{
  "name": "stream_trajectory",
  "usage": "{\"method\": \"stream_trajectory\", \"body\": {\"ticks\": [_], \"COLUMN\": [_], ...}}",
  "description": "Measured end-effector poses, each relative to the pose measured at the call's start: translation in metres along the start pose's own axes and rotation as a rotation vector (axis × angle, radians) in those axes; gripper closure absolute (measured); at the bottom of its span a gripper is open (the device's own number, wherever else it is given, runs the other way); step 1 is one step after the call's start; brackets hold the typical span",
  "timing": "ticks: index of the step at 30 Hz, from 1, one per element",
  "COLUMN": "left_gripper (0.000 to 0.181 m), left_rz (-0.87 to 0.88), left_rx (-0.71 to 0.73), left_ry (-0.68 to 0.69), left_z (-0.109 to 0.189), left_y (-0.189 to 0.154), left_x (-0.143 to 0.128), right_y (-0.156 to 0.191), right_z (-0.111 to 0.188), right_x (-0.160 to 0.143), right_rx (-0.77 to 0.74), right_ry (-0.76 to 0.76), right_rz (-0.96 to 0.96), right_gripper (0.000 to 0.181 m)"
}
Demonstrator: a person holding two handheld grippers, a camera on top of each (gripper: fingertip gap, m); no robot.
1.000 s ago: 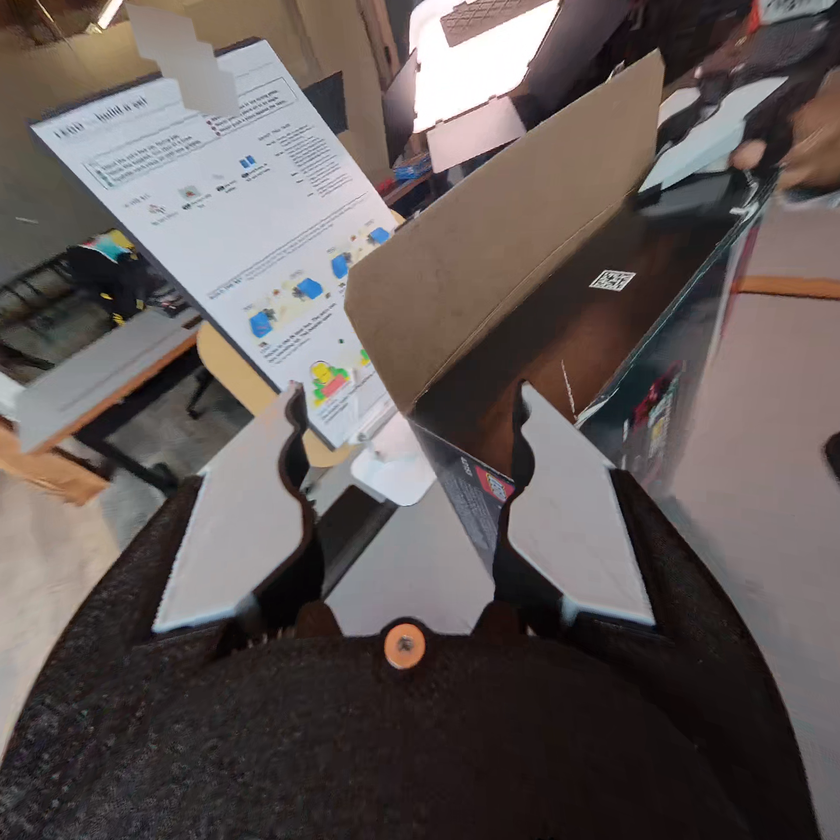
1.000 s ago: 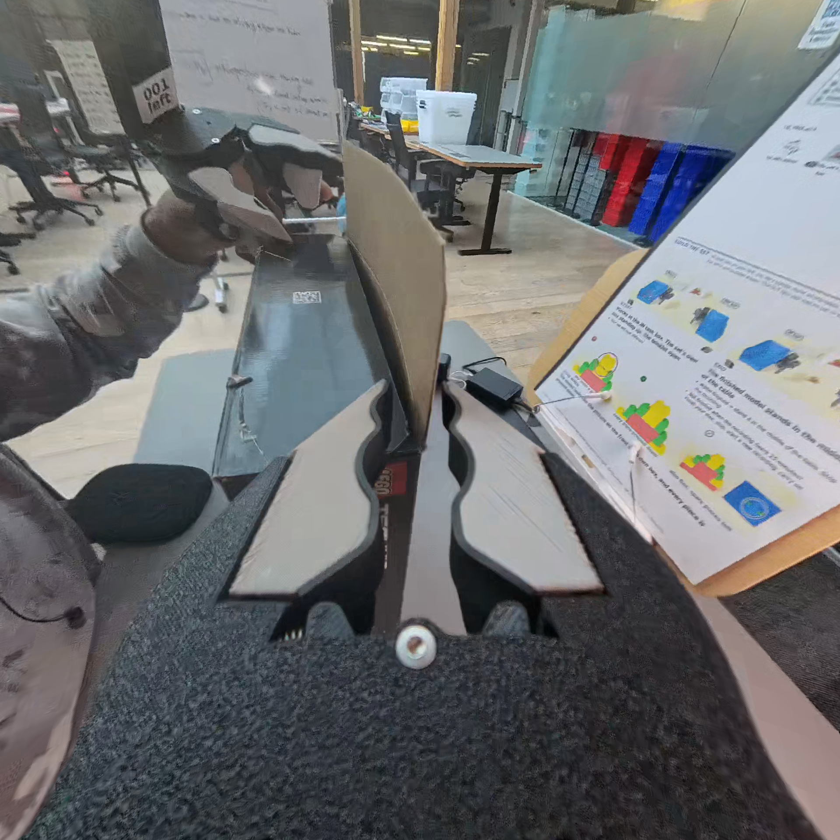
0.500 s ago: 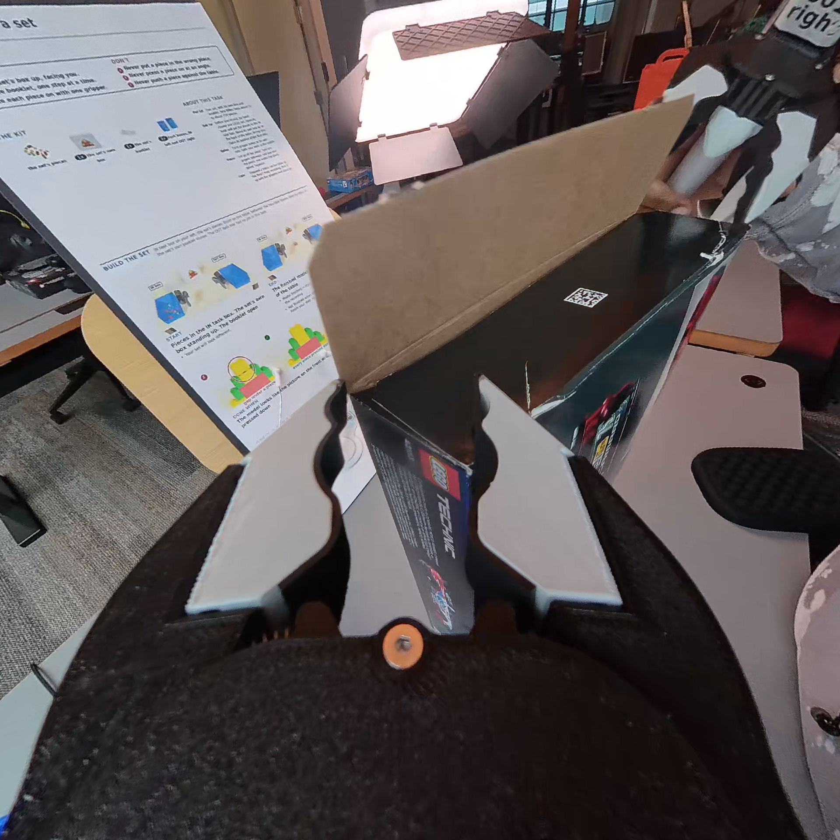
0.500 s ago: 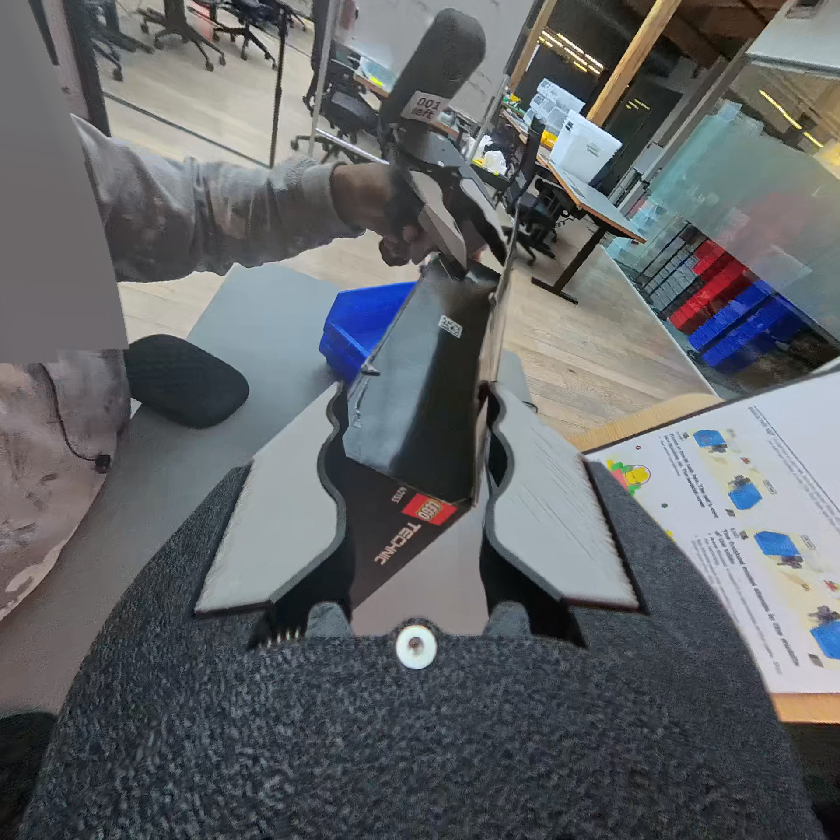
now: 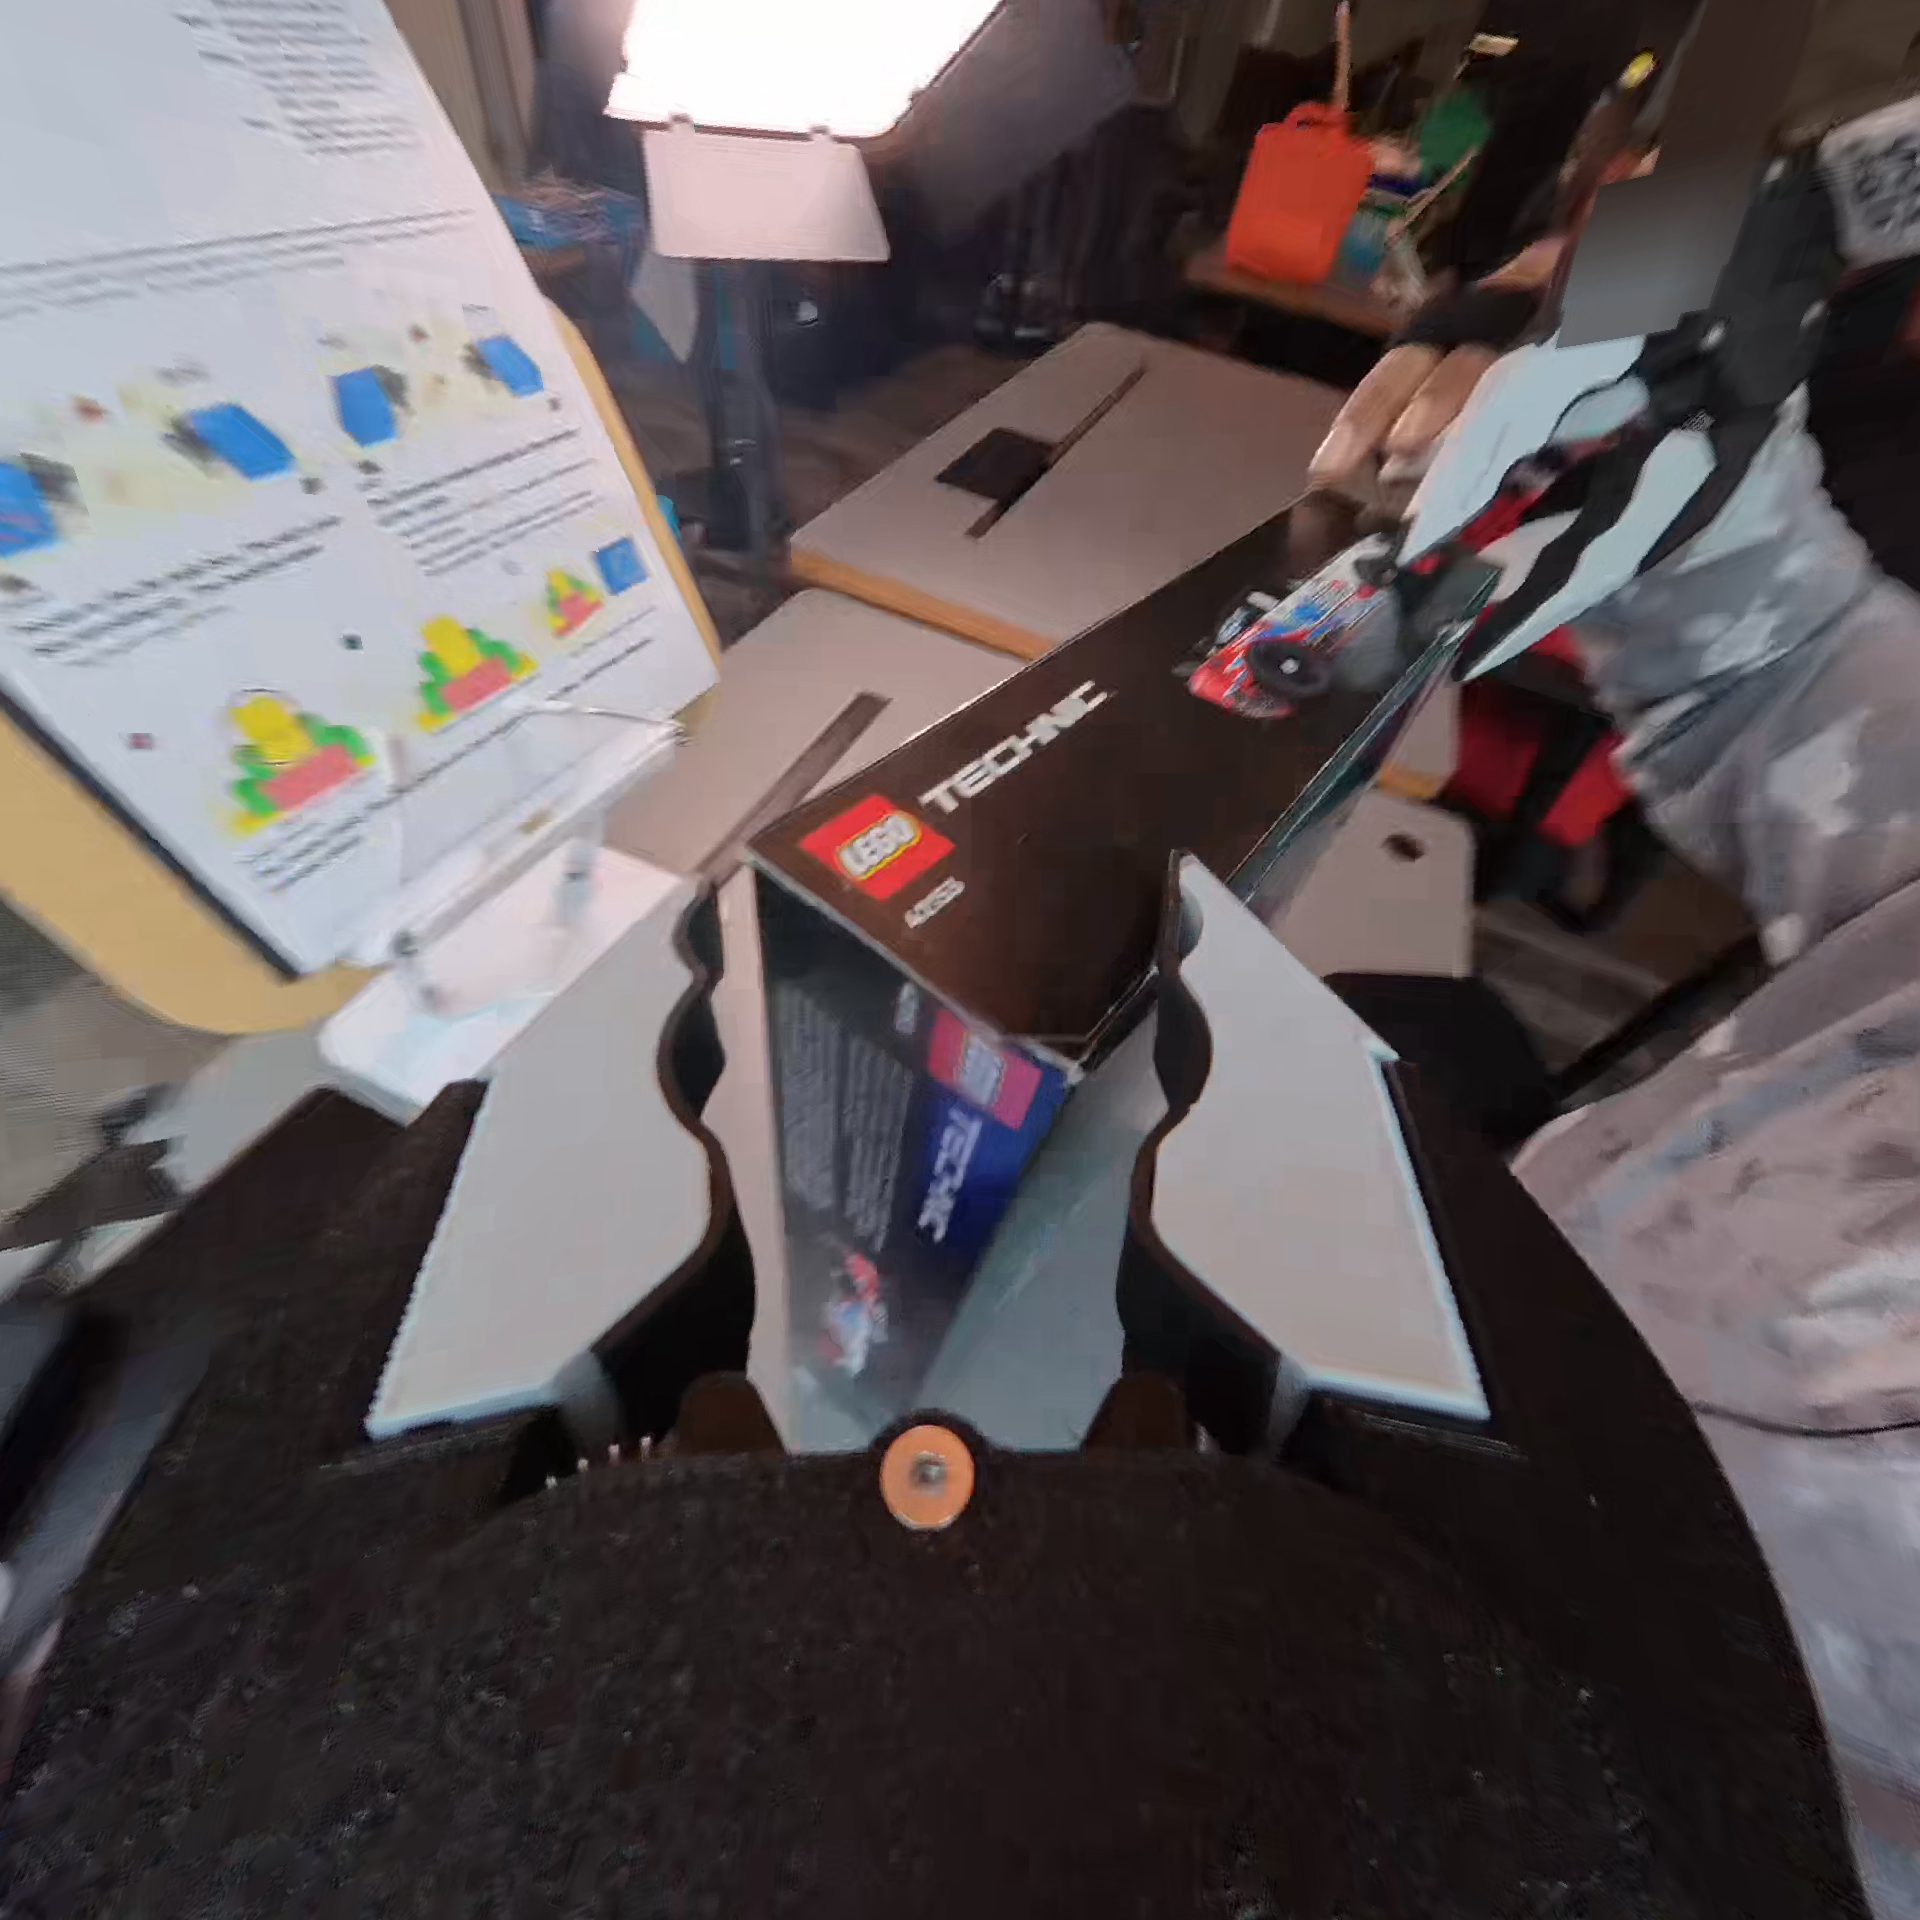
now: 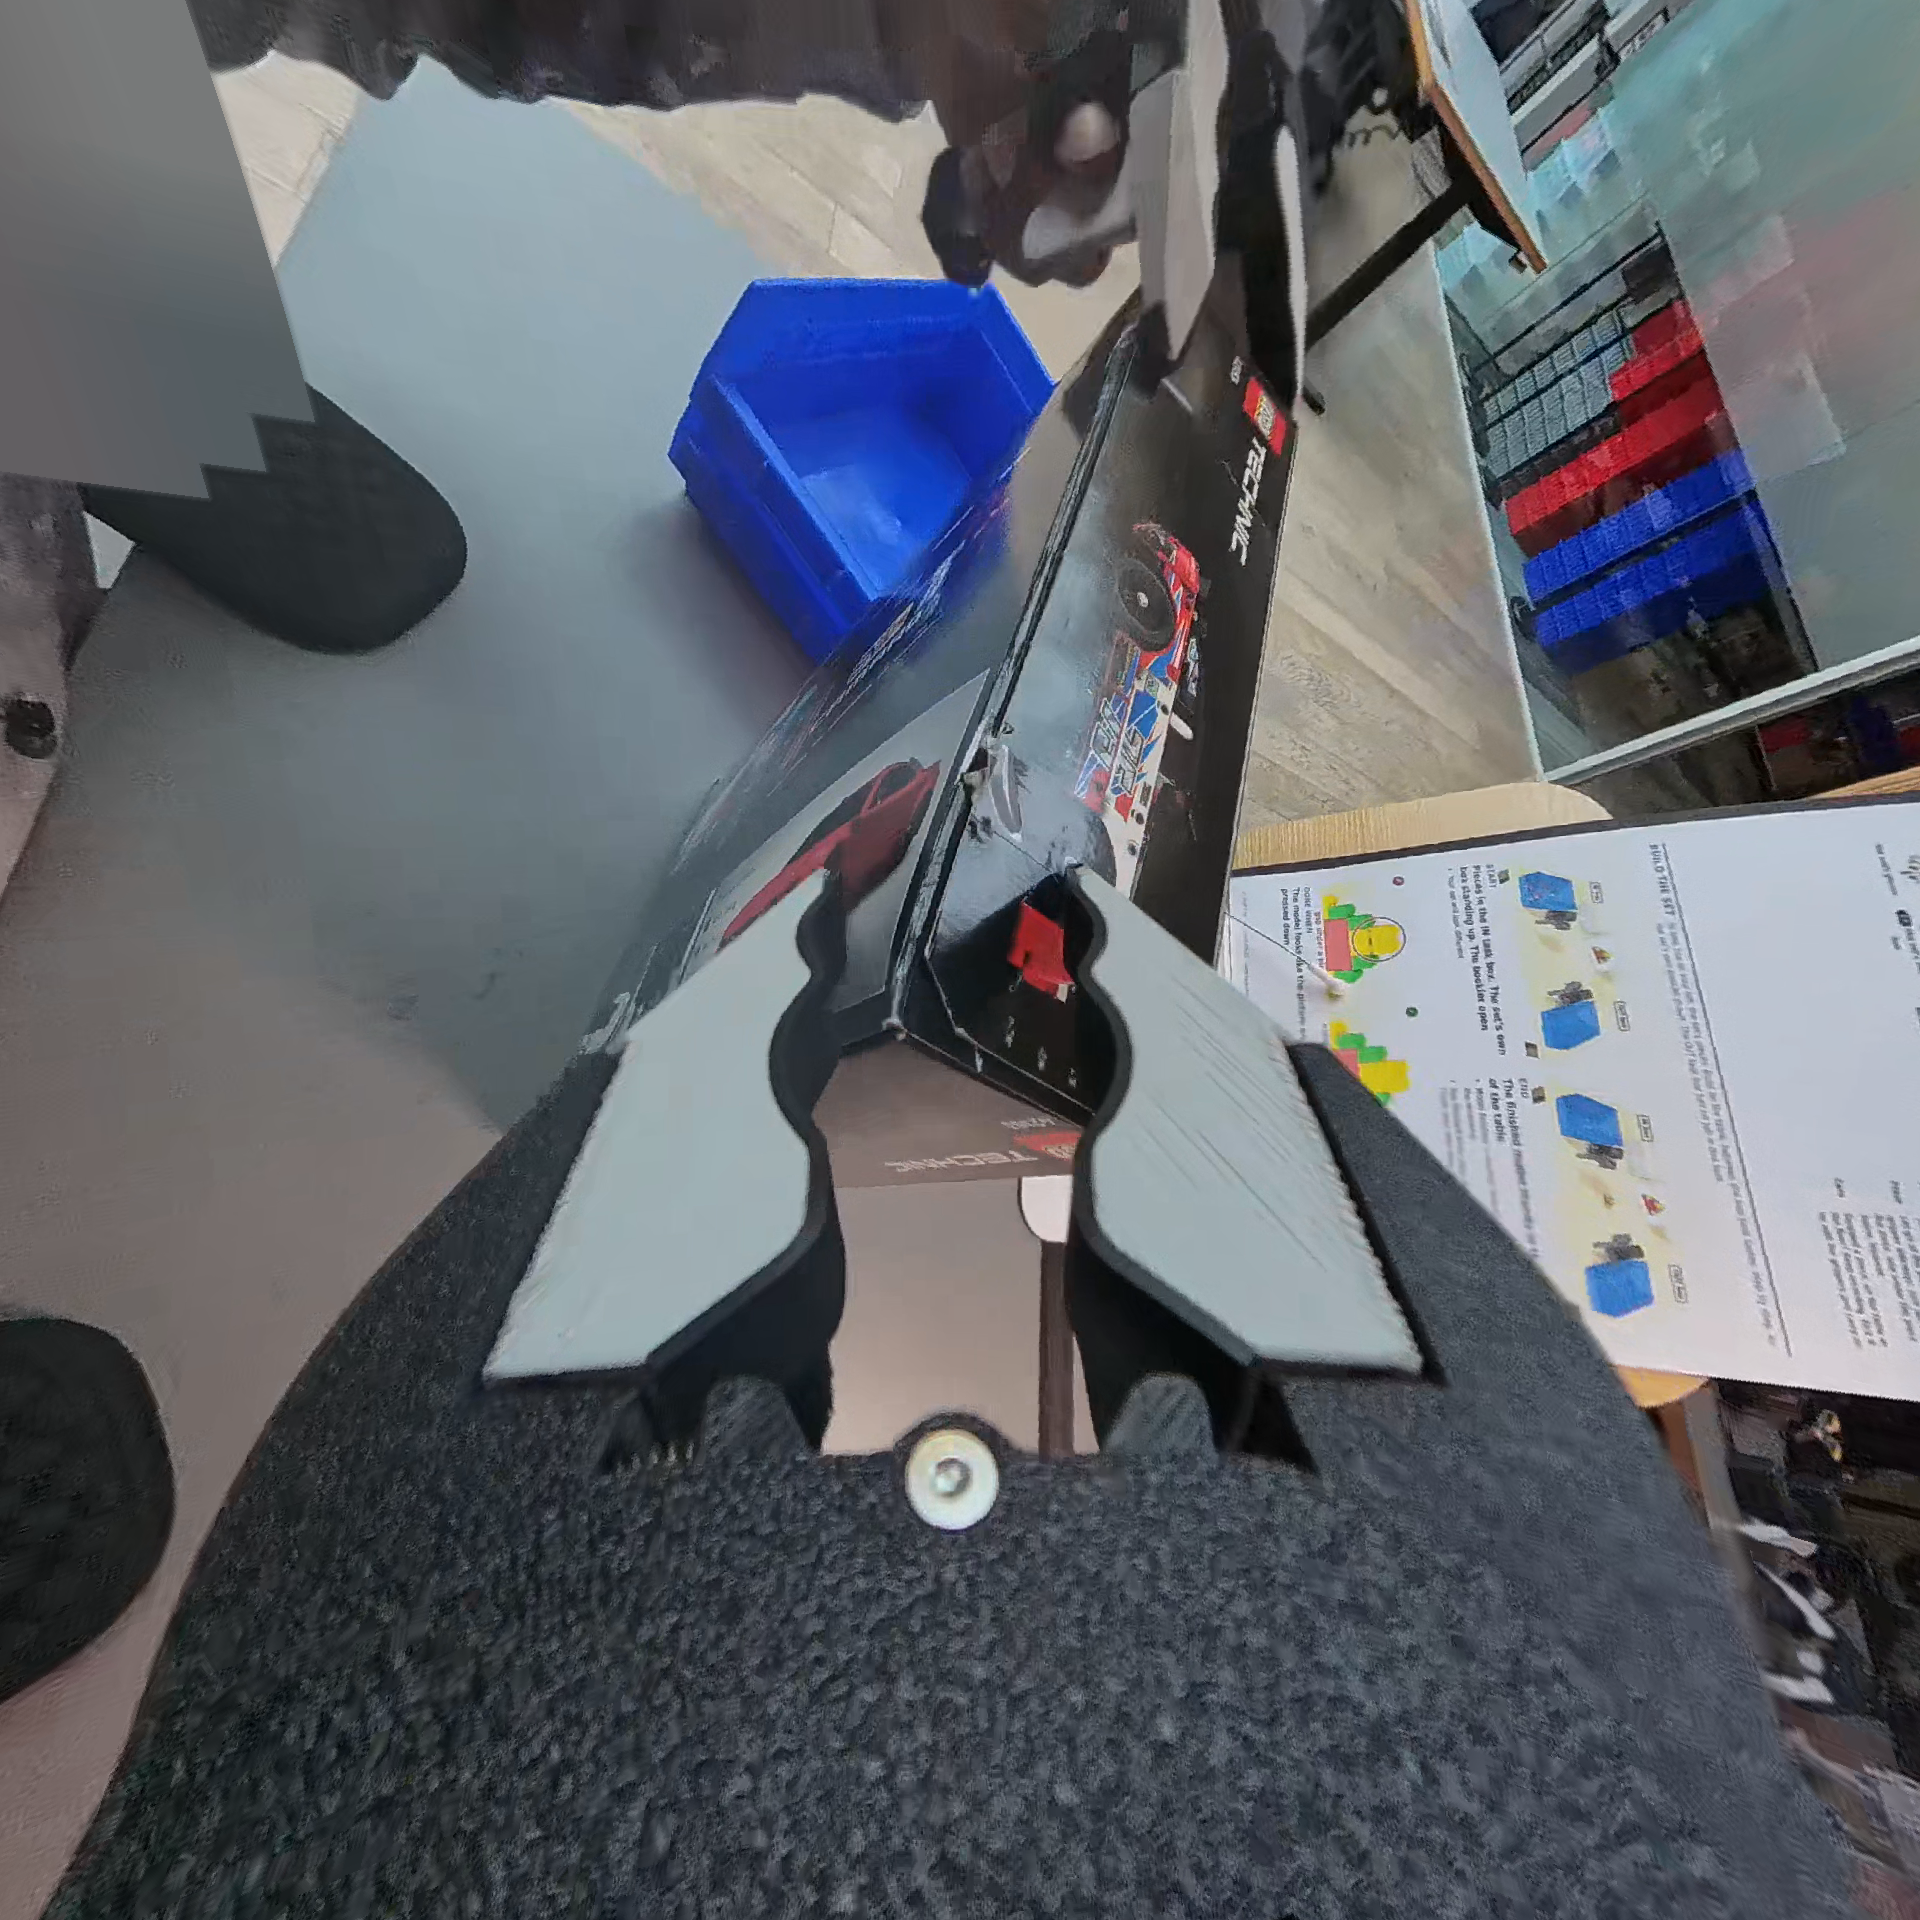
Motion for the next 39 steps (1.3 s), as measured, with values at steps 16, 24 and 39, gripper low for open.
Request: {"method": "stream_trajectory", "body": {"ticks": [16,24,39], "left_gripper": [0.106,0.117,0.093], "left_rz": [0.003,-0.128,0.402], "left_rx": [-0.057,-0.105,0.312], "left_ry": [-0.145,-0.140,-0.347], "left_z": [-0.005,-0.052,-0.047], "left_y": [-0.002,-0.006,0.008], "left_x": [-0.003,-0.015,-0.201], "right_y": [0.062,0.077,0.197], "right_z": [-0.094,-0.058,-0.127], "right_x": [-0.112,-0.148,-0.152], "right_rx": [-0.322,-0.722,-0.568], "right_ry": [-0.344,0.051,0.379], "right_rz": [-0.538,-0.224,0.112], "right_gripper": [0.083,0.087,0.092]}}
Point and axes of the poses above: each gripper's, where its closed fingertips meet, z back along the fingers, x out of its top, y = z × x across the jaws, the point moved 3 cm from there along z, back along the fingers, and after that the axes turned 1 degree about x, right-handed, at the moved point
